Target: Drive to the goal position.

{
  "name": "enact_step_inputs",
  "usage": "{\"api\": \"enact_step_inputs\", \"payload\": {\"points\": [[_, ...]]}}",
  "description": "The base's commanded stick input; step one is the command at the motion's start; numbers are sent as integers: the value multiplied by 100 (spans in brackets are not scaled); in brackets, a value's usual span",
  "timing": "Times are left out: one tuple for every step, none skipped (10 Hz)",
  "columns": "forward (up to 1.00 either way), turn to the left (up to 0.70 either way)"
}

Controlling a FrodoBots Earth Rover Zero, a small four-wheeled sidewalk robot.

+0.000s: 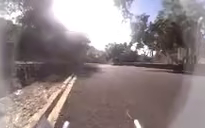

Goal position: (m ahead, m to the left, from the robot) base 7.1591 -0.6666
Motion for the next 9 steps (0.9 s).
{"api": "enact_step_inputs", "payload": {"points": [[70,17],[70,12],[70,7],[70,3],[70,2],[70,0],[70,0],[70,0],[70,0]]}}
